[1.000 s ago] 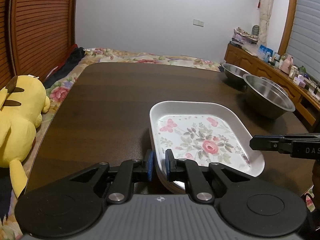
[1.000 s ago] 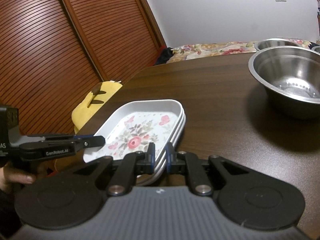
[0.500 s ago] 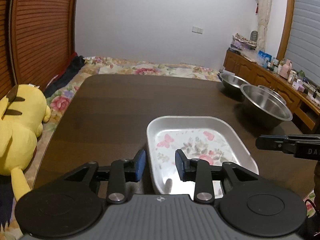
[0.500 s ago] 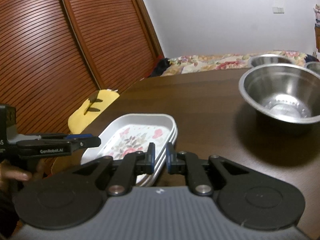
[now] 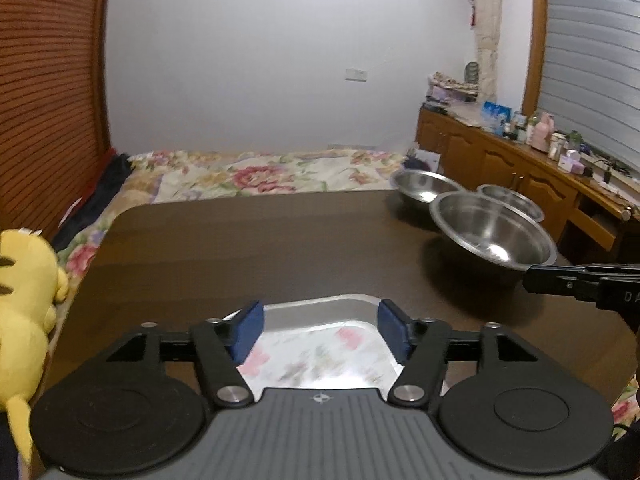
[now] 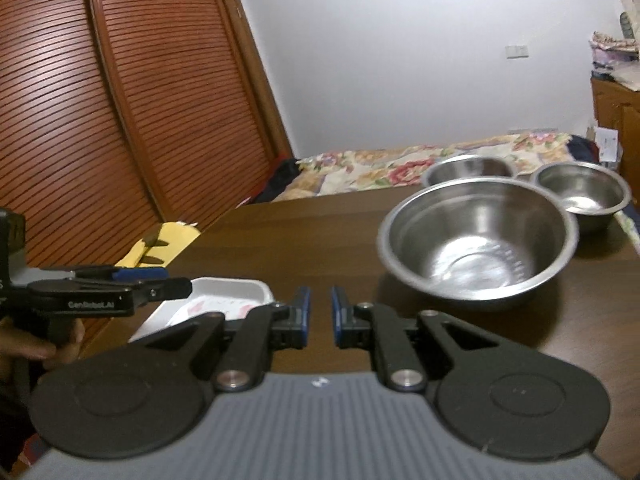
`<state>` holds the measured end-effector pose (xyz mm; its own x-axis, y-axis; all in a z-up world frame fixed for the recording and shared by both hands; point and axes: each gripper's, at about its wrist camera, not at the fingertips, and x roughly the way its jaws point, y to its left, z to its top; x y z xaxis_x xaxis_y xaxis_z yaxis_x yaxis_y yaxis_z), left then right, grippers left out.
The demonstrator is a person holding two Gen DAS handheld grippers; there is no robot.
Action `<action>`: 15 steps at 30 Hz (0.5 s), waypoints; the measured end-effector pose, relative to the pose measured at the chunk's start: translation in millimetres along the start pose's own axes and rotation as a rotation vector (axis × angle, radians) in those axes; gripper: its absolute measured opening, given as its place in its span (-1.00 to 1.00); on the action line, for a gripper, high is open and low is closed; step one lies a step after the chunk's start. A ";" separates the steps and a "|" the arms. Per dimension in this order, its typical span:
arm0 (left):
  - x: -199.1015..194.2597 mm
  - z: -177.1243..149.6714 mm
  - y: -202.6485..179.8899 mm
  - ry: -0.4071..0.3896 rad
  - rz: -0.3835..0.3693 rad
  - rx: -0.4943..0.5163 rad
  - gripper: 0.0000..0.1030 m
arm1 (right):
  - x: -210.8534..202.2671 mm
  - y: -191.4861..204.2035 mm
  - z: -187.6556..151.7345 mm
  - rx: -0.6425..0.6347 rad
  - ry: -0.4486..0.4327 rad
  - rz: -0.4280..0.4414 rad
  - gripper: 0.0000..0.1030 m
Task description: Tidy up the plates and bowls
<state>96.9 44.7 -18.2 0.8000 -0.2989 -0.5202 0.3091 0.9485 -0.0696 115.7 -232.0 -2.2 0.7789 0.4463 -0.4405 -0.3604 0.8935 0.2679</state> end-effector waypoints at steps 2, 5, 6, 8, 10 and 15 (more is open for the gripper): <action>5.6 4.6 -9.3 -0.004 -0.018 0.007 0.44 | -5.6 -9.4 2.7 -0.002 -0.016 -0.025 -0.75; 15.9 11.2 -24.1 -0.010 -0.047 0.026 0.54 | -11.9 -21.0 8.4 0.004 -0.040 -0.050 -0.73; 19.8 13.4 -30.2 -0.012 -0.056 0.035 0.58 | -14.0 -25.4 9.8 0.003 -0.048 -0.060 -0.71; 26.4 17.6 -40.7 -0.015 -0.069 0.049 0.62 | -17.3 -34.0 12.7 -0.003 -0.065 -0.087 -0.49; 33.0 21.5 -49.9 -0.016 -0.088 0.049 0.75 | -18.7 -39.2 14.1 -0.008 -0.080 -0.111 -0.24; 46.3 29.7 -73.1 -0.033 -0.121 0.068 0.78 | -18.2 -53.1 15.2 -0.038 -0.104 -0.165 0.17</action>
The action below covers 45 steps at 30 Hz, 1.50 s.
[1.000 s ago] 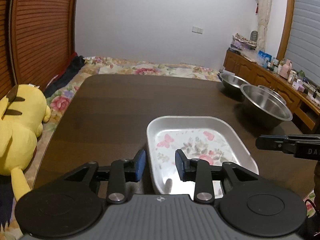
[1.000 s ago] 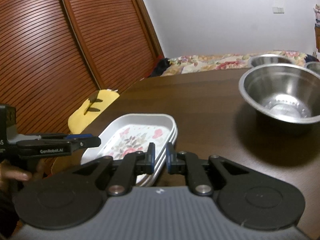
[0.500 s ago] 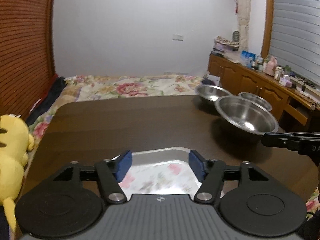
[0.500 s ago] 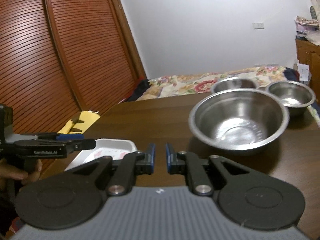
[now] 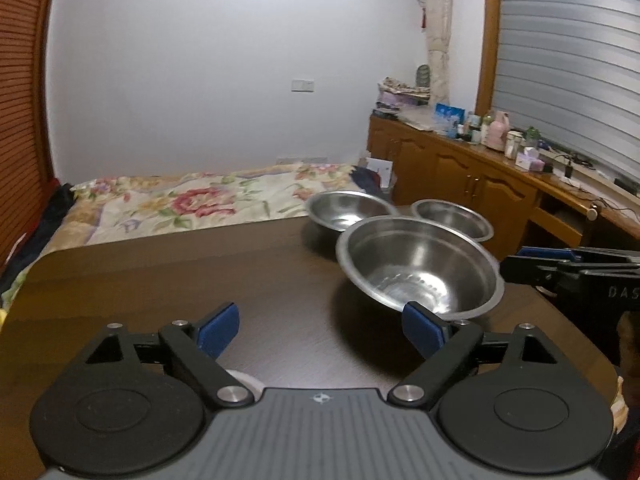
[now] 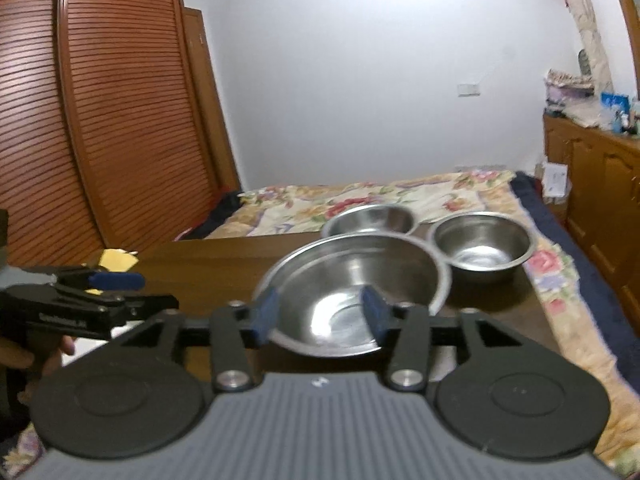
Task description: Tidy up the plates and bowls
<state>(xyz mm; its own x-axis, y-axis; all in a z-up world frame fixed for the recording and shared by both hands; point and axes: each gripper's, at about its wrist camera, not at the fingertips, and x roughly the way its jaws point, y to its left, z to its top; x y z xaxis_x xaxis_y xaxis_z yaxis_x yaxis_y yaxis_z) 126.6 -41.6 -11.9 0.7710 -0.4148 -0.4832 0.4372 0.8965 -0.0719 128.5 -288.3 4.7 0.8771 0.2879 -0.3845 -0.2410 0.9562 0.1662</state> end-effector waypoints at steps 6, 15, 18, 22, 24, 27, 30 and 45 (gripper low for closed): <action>16.0 5.8 -14.7 -0.027 -0.024 0.009 0.94 | 2.5 -13.1 -3.2 -0.014 -0.055 -0.045 1.00; 41.9 11.8 -19.1 -0.021 -0.028 -0.014 0.93 | 24.2 -36.7 -12.0 -0.007 -0.072 -0.107 1.00; 47.5 11.4 -17.9 -0.011 -0.035 -0.026 0.87 | 32.0 -46.2 -14.8 0.033 -0.069 -0.094 1.00; 57.1 10.3 -18.6 0.008 -0.033 -0.031 0.73 | 41.3 -49.7 -18.1 0.050 -0.068 -0.074 1.00; 62.8 9.9 -18.2 0.019 -0.034 -0.042 0.60 | 46.1 -49.9 -19.2 0.053 -0.066 -0.072 1.00; 68.7 10.1 -18.8 0.024 -0.036 -0.051 0.39 | 50.9 -50.8 -20.5 0.059 -0.050 -0.069 1.00; 74.2 10.6 -21.2 0.037 -0.042 -0.055 0.22 | 49.2 -51.7 -19.7 0.073 -0.061 -0.051 0.98; 88.9 11.4 -19.8 0.085 -0.042 -0.080 -0.43 | 53.3 -51.6 -18.3 0.095 -0.026 -0.045 -0.04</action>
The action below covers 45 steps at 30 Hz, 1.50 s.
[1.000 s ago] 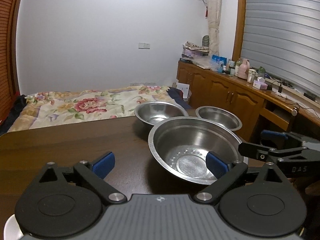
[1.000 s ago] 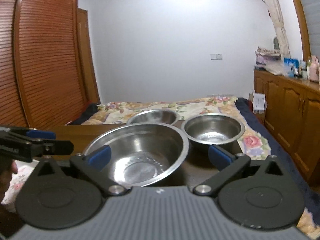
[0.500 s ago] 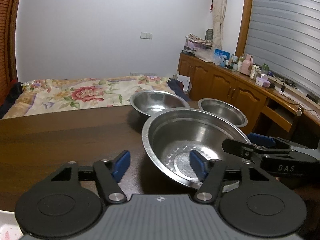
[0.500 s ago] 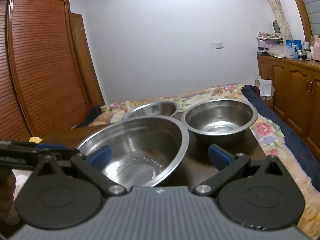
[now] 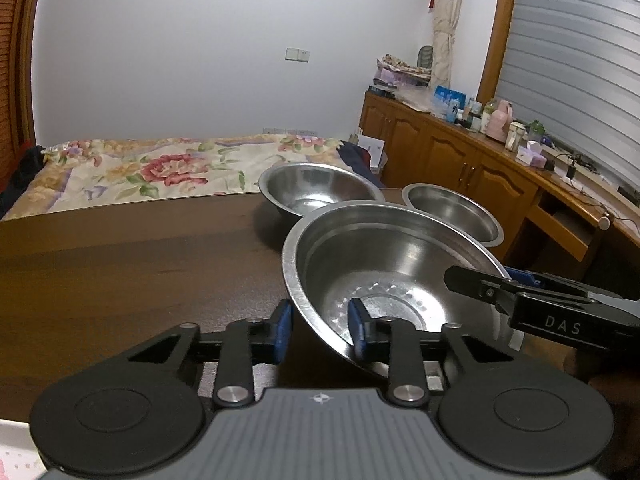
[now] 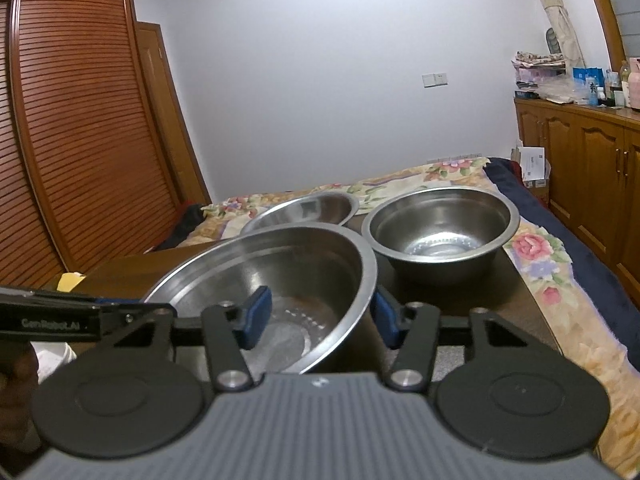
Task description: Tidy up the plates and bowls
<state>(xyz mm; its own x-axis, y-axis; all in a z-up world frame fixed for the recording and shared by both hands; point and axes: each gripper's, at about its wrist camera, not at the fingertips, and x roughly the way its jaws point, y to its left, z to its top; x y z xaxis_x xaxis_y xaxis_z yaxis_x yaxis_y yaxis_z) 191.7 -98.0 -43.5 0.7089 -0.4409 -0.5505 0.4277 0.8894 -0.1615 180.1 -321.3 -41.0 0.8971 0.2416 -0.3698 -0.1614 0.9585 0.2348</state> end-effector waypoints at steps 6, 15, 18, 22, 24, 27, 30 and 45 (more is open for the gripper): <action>-3.6 -0.2 -3.3 0.009 0.032 0.009 -0.43 | 1.2 -8.1 1.2 0.044 0.003 0.004 -0.47; -28.6 1.7 -9.1 -0.019 -0.023 0.001 -0.42 | -20.0 -7.4 7.2 0.059 -0.023 0.012 -0.47; -42.1 0.8 -11.6 -0.033 -0.024 0.011 -0.42 | -28.7 -2.1 8.6 0.044 -0.024 0.015 -0.47; -58.6 -6.1 -15.1 -0.046 -0.015 0.022 -0.42 | -42.5 5.0 7.6 0.047 -0.016 0.028 -0.47; -67.3 -12.1 -16.1 -0.045 -0.016 0.009 -0.42 | -48.7 7.9 6.4 0.042 -0.010 0.033 -0.47; -80.3 -20.2 -18.3 -0.043 -0.013 0.011 -0.42 | -59.7 14.0 6.2 0.018 -0.004 0.039 -0.47; -90.1 -27.8 -23.9 -0.036 0.002 0.020 -0.41 | -69.0 18.2 4.5 0.012 0.004 0.051 -0.47; -111.7 -51.3 -31.9 -0.024 0.008 0.042 -0.41 | -86.0 20.6 1.9 -0.023 0.036 0.093 -0.47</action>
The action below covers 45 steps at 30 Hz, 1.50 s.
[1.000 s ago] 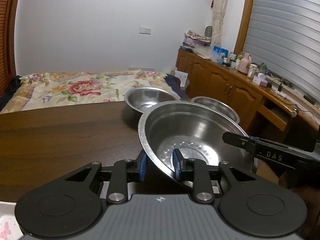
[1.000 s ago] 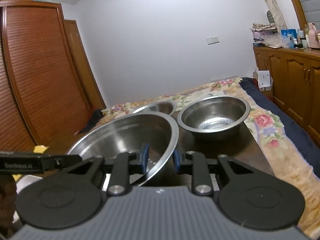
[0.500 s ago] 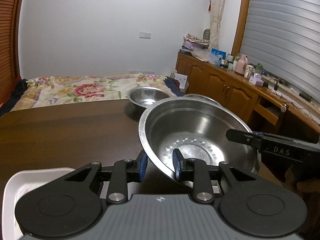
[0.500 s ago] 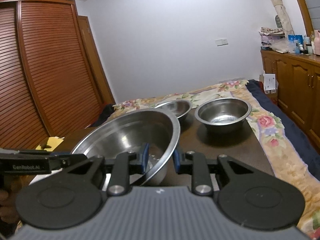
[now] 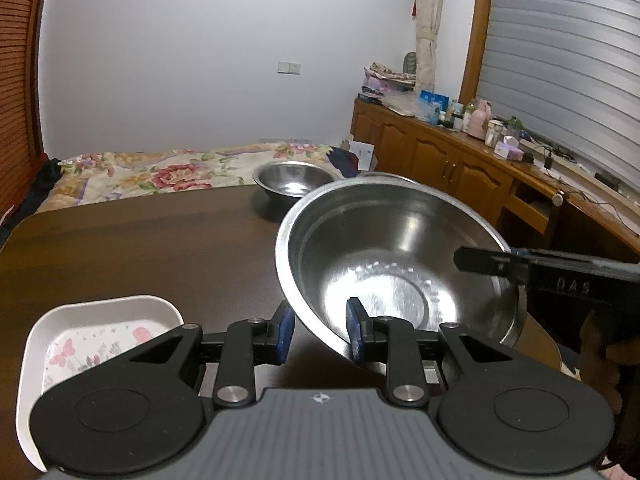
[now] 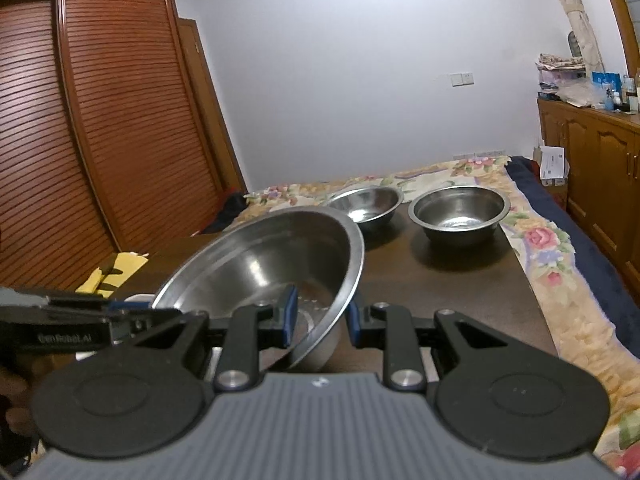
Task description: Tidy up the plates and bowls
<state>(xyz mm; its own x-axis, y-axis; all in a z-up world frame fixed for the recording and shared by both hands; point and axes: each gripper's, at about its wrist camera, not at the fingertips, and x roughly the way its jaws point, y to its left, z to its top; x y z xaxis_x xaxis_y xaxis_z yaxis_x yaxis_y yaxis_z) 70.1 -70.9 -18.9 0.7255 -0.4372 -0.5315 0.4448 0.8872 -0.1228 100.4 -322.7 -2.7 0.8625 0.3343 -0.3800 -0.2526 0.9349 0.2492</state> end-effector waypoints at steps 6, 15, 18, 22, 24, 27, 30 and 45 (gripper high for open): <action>4.2 -8.2 1.5 0.023 0.007 -0.003 -0.41 | 5.9 2.5 -10.5 0.005 0.016 -0.005 -0.47; 7.2 -18.6 8.1 0.051 0.023 -0.023 -0.41 | 13.7 5.5 -24.9 0.025 0.055 -0.001 -0.47; 6.5 -20.3 11.1 0.056 0.031 -0.027 -0.41 | 18.3 7.1 -28.7 0.025 0.069 -0.003 -0.47; 5.2 -24.3 16.2 0.059 0.038 -0.031 -0.41 | 21.1 9.0 -32.3 0.028 0.080 -0.001 -0.47; 6.2 -25.5 17.7 0.061 0.042 -0.035 -0.41 | 22.4 9.6 -33.9 0.030 0.084 -0.002 -0.47; 8.5 -26.8 18.5 0.064 0.048 -0.041 -0.40 | 24.9 9.7 -34.8 0.030 0.093 -0.005 -0.47; 8.2 -27.4 15.7 0.061 0.060 -0.027 -0.40 | 25.2 12.1 -35.2 0.021 0.094 -0.007 -0.46; 5.5 -27.0 13.9 0.055 0.052 -0.031 -0.29 | 28.8 11.9 -34.2 0.027 0.095 -0.014 -0.31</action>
<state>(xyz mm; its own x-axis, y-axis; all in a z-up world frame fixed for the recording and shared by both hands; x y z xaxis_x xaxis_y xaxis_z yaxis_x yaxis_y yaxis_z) 66.1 -57.0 -46.1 0.7169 -0.3827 -0.5828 0.3901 0.9130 -0.1197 107.3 -297.8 -41.1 0.8198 0.3322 -0.4664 -0.2279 0.9365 0.2665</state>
